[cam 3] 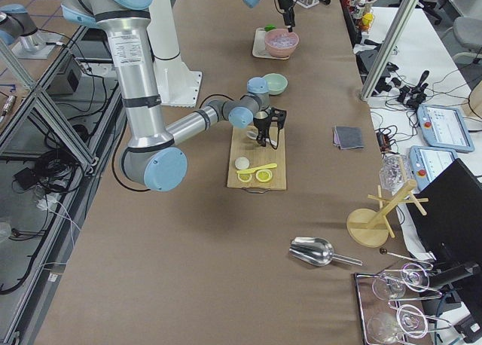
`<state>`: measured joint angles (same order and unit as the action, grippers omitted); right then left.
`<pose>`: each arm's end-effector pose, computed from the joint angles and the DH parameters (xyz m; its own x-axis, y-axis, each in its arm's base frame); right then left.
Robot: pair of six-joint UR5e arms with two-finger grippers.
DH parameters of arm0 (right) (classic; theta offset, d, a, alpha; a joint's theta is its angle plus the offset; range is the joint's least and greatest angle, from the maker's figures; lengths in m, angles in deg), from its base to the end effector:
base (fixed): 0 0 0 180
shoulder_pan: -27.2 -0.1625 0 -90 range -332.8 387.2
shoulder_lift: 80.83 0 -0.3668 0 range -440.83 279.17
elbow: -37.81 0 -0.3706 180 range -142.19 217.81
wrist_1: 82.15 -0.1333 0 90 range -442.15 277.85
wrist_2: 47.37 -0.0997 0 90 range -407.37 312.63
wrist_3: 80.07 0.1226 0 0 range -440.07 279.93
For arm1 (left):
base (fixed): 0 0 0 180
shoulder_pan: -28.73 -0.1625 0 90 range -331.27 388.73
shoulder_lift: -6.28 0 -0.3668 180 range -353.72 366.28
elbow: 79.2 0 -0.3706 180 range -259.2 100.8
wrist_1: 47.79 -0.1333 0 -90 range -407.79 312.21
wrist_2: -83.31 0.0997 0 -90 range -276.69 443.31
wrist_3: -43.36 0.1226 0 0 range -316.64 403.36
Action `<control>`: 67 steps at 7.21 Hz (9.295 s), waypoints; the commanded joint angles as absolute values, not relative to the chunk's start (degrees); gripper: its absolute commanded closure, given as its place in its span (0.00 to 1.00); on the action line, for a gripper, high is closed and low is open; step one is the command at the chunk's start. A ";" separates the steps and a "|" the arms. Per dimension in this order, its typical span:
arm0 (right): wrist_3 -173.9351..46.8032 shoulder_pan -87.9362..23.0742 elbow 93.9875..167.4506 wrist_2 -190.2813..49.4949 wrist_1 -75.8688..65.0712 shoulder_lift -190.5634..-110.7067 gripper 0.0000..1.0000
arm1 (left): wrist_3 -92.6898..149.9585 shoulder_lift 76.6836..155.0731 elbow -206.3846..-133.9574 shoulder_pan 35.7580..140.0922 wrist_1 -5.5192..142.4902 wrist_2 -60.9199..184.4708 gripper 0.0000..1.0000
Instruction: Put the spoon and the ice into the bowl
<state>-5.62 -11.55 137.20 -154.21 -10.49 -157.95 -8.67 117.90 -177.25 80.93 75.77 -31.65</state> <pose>-0.3886 -0.4373 0.4038 0.6916 0.2260 0.6860 -0.2768 0.9602 -0.0374 0.3041 -0.5251 0.2811 0.5163 0.2445 -0.8208 0.2128 0.8917 0.3995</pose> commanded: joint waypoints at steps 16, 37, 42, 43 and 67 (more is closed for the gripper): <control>1.23 -11.83 139.15 -154.70 -1.29 -133.74 1.00 | -2.86 117.21 -171.14 80.06 75.52 -30.77 0.19; 6.16 -7.24 119.62 -143.07 -18.71 -123.81 0.00 | -2.95 116.59 -171.14 77.51 75.52 -29.72 0.17; 3.43 -12.87 121.57 -150.81 -16.93 -123.98 0.00 | -3.31 116.59 -170.00 77.16 75.08 -29.54 0.17; 3.34 -13.05 121.57 -150.82 -16.93 -123.98 0.00 | -3.13 116.59 -169.30 77.16 75.34 -29.54 0.17; 0.79 -16.74 126.49 -156.27 -17.02 -129.43 0.00 | -23.67 132.88 -170.47 69.64 74.46 -22.48 1.00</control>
